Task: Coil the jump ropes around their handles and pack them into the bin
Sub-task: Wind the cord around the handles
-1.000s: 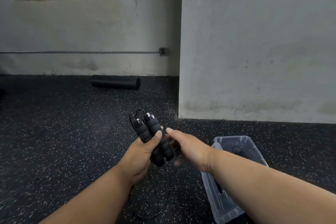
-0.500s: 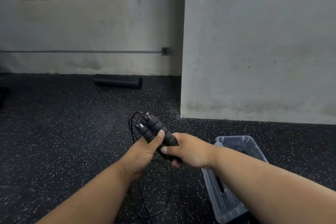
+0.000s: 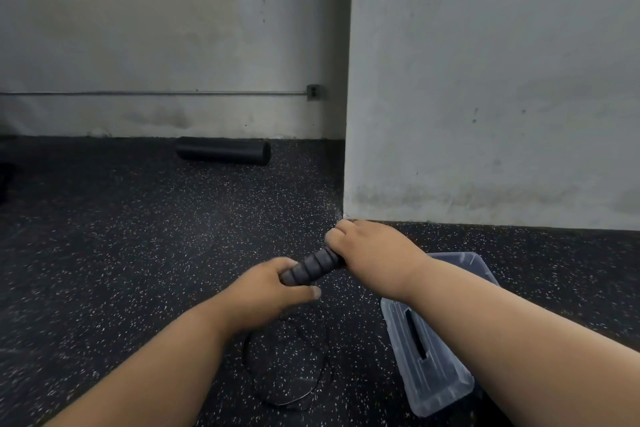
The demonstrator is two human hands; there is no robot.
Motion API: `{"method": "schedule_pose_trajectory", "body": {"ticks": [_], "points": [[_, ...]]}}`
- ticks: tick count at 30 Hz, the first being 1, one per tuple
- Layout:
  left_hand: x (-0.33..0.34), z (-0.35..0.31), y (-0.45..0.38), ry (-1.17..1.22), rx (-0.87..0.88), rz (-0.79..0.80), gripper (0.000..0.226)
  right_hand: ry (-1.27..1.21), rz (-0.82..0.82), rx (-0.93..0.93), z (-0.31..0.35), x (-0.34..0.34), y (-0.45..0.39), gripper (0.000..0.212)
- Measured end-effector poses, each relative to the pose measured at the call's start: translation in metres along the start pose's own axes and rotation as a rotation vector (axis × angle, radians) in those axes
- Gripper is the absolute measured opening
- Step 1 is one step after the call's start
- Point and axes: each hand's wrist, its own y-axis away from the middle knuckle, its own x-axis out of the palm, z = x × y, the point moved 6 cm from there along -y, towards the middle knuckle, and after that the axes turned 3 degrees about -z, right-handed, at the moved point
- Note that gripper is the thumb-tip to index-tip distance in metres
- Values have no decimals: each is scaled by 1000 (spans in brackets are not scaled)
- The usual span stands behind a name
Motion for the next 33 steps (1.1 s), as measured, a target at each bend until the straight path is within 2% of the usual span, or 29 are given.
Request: {"method": "schedule_pose_trajectory", "body": {"ticks": [4,6,8,9,10,11,13,15,17,20,21,23,25,29,31,33], "points": [[12,2,3,80,-30,94,51,8,-47,-41,4,-6,1,30],[11,-2,2,165,-25,64,43,-212,-148,116,-5,-12,5,49],[8,-12,4,348,-14,35,32,-609,-237,394,-14,-11,12,79],[7,-18,6,471,0,31,28,-881,-195,533,-11,-4,15,89],[5,-25,7,603,19,38,28,-1159,-84,609,0,10,15,90],[4,-32,9,722,39,49,31,-1384,82,592,18,24,14,84],[0,-40,11,870,54,17,37,-1597,385,438,60,51,15,57],[-7,-41,8,867,56,-81,37,-1671,552,405,79,67,22,35],[-23,-34,6,725,68,-193,30,-1589,557,416,74,71,20,23],[-53,-11,3,396,24,-337,26,-965,445,314,34,56,14,37],[-60,-2,3,312,-7,-353,26,-850,414,300,21,51,13,41],[-65,13,1,215,-62,-357,28,-814,363,344,0,41,15,43],[-62,19,-3,58,-83,-362,29,-770,279,309,-9,20,13,43],[-25,12,-6,-416,3,-287,26,-506,144,116,-8,-27,2,34],[-1,5,-2,-513,101,-182,21,-457,95,89,-12,-37,-1,27],[20,-5,6,-552,174,-68,18,-538,62,122,-19,-36,-1,25]]}}
